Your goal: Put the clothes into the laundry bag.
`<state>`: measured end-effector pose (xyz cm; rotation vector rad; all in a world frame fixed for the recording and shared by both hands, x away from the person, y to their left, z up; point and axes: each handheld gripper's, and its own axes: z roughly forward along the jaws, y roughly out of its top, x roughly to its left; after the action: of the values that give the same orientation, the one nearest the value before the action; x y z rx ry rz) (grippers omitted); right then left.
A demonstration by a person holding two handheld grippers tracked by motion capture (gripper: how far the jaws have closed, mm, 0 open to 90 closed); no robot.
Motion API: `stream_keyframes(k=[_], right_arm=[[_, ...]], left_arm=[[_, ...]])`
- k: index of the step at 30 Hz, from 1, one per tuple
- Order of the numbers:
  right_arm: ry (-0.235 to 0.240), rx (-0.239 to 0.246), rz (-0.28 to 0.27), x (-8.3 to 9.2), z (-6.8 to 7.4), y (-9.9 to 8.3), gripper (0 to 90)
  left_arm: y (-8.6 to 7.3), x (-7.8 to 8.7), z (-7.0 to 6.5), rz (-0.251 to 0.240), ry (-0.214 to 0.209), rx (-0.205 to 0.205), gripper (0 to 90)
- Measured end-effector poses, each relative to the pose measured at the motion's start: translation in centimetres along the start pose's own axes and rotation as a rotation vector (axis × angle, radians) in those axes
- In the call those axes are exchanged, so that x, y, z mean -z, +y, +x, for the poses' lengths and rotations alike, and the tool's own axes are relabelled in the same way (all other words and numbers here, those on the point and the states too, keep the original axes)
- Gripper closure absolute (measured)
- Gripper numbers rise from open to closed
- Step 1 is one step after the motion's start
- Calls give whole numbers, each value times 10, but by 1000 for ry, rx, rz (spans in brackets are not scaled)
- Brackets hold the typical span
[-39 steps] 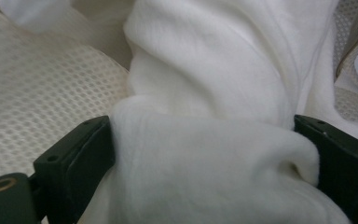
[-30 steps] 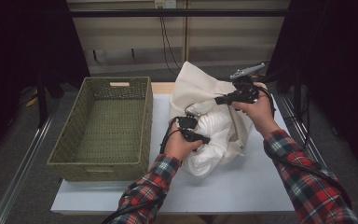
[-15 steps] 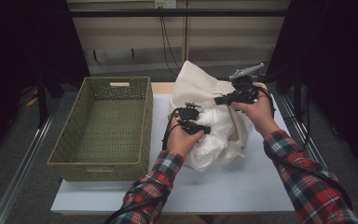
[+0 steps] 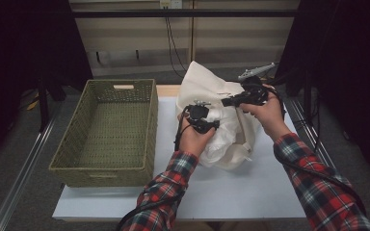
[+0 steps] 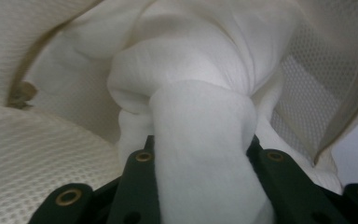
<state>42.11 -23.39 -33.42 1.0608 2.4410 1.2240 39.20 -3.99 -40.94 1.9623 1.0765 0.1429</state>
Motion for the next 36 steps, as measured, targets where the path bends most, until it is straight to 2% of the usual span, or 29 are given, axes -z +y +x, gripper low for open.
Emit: stream_keyframes(k=[2,5,6,7,9,10,11,14,18,20,22,25,27,29,30,31,33,34,36], right_arm=[[-3,2,4,0,-1,-1,871],[1,-6,6,-1,-3,-3,871],[-6,-8,8,-2,-3,-4,871],[0,-13,6,-2,-3,-4,871],[4,-10,7,-4,-4,-5,871],[1,-11,11,-5,-3,-5,871],[2,-10,11,-6,-3,-5,871],[5,-5,16,-7,-3,-4,871],[-3,-7,16,-6,-3,-3,871],[-2,-9,16,-6,-3,-3,871],[-2,-13,17,-7,-3,-2,871],[-4,-13,20,-7,-1,-1,871],[-8,-4,23,-7,0,0,871],[-10,3,24,-6,0,1,871],[-10,0,25,-5,0,1,871],[-13,0,24,-5,-1,1,871],[-10,4,21,-4,-1,1,870],[-14,-2,23,-4,-1,1,871],[-11,-3,23,-3,-1,0,871]], left_arm=[[-2,-2,-1,-4,-5,-26,683],[-3,-4,2,19,-24,0,575],[-4,-4,3,31,-23,-20,521],[-4,-3,3,32,-19,-26,426],[-5,0,3,17,10,-47,298],[-5,2,3,24,16,-62,220],[-5,5,3,24,17,-71,185],[-4,14,2,40,19,-83,133],[-7,24,1,86,27,-137,74],[-10,27,1,94,27,-155,60],[-14,28,0,118,20,-157,60],[-24,24,2,157,38,-172,57],[-28,19,4,174,32,-163,71],[-33,13,5,189,-15,-133,144],[-34,12,5,199,-18,-141,187],[-35,10,4,216,-36,-141,258],[-37,8,3,227,-63,-109,394],[-37,7,2,237,-60,-114,483],[-37,7,-1,239,-44,-98,581]])
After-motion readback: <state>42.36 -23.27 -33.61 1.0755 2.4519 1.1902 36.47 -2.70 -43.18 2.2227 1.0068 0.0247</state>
